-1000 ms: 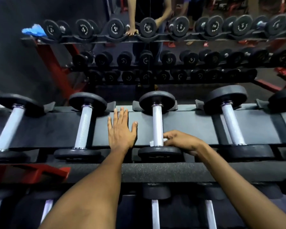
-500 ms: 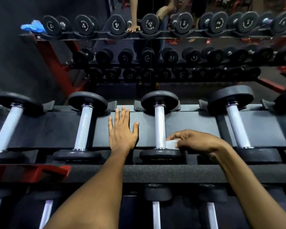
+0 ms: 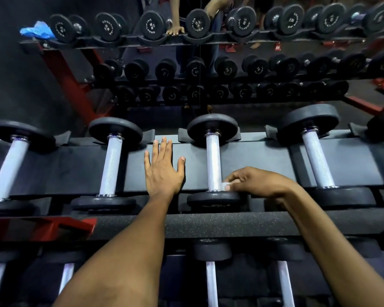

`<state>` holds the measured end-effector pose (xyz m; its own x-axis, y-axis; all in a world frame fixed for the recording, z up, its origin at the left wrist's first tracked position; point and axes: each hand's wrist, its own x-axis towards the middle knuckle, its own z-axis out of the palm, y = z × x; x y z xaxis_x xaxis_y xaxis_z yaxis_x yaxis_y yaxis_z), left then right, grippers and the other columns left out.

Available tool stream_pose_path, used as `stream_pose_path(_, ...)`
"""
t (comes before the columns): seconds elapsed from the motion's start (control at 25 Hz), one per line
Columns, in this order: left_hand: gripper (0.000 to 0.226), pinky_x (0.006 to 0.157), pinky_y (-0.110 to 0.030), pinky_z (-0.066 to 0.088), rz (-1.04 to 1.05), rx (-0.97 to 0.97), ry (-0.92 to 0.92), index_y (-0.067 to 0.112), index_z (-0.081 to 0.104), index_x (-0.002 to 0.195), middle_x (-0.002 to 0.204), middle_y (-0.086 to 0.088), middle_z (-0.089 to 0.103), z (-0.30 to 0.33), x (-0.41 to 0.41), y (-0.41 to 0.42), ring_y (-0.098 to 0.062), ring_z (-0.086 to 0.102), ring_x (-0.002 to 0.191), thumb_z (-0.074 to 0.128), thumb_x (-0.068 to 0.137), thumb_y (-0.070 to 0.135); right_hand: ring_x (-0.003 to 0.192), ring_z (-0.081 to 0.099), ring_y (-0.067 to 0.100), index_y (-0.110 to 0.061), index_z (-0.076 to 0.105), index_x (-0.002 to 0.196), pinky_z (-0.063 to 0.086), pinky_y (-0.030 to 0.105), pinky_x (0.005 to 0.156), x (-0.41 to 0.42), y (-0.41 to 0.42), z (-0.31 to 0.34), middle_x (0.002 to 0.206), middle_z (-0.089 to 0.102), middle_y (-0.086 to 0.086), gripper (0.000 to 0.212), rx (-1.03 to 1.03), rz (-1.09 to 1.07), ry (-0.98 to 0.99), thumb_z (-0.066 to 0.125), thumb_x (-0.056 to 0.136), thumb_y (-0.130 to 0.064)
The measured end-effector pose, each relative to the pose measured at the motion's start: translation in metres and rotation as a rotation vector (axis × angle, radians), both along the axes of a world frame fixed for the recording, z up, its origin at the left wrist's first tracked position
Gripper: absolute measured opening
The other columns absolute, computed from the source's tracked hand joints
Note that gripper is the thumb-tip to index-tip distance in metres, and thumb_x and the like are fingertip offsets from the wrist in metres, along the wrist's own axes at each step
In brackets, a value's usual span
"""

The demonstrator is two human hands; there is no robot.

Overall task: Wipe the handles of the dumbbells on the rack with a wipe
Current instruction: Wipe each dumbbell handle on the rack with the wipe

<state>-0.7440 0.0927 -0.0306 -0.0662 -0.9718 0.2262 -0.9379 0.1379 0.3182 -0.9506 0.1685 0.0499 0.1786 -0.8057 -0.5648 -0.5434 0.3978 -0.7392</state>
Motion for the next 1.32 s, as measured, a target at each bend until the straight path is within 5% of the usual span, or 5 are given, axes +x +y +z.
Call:
stream_pose_path(0.2, 0.070, 0.121, -0.038, -0.007, -0.007, -0.002, 0.014, 0.020, 0.021, 0.154, 0.162, 0.004, 0.014, -0.001, 0.000, 0.000, -0.011, -0.002, 0.149, 0.024, 0.092, 0.052, 0.101, 0.059, 0.026, -0.007, 0.064, 0.110, 0.042, 0.024, 0.076, 0.030, -0.001, 0.023, 0.111, 0.063, 0.012, 0.023, -0.325, 0.195, 0.672, 0.057, 0.089, -0.014)
stream_pose_path(0.4, 0.071, 0.121, -0.038, -0.005, -0.006, -0.013, 0.016, 0.020, 0.022, 0.154, 0.162, 0.004, 0.015, -0.001, 0.000, -0.002, -0.012, -0.001, 0.149, 0.023, 0.091, 0.052, 0.091, 0.060, 0.009, -0.018, 0.071, 0.107, 0.038, 0.009, 0.069, 0.042, -0.022, 0.060, 0.098, 0.070, 0.000, 0.023, -0.538, 0.494, 0.397, 0.060, 0.088, -0.010)
stream_pose_path(0.6, 0.068, 0.121, -0.037, -0.006, 0.000, -0.014, 0.020, 0.020, 0.022, 0.153, 0.162, 0.004, 0.016, -0.002, 0.000, 0.000, -0.011, -0.001, 0.149, 0.026, 0.093, 0.051, 0.089, 0.053, 0.011, -0.020, 0.071, 0.108, 0.041, 0.016, 0.082, 0.036, -0.028, 0.042, 0.079, 0.049, -0.011, 0.029, -0.587, 0.867, 0.544, 0.057, 0.087, -0.006)
stream_pose_path(1.08, 0.062, 0.121, -0.036, -0.008, -0.001, -0.022, 0.043, 0.020, 0.023, 0.153, 0.161, 0.005, 0.015, 0.000, 0.000, 0.001, -0.010, -0.002, 0.149, 0.033, 0.098, 0.048, 0.080, 0.052, -0.022, -0.025, 0.070, 0.110, 0.036, 0.001, 0.077, -0.002, 0.004, 0.035, 0.081, 0.057, -0.032, 0.032, -0.498, 0.505, 0.198, 0.062, 0.086, -0.005)
stream_pose_path(1.32, 0.063, 0.118, -0.032, -0.013, 0.001, -0.029, 0.051, 0.021, 0.023, 0.153, 0.161, 0.005, 0.015, 0.002, 0.000, 0.002, -0.009, -0.002, 0.149, 0.033, 0.098, 0.048, 0.059, 0.057, 0.001, -0.008, 0.072, 0.100, 0.044, 0.011, 0.054, -0.025, -0.003, 0.010, 0.074, 0.066, 0.000, 0.026, -0.239, -0.041, 0.136, 0.054, 0.085, 0.003)
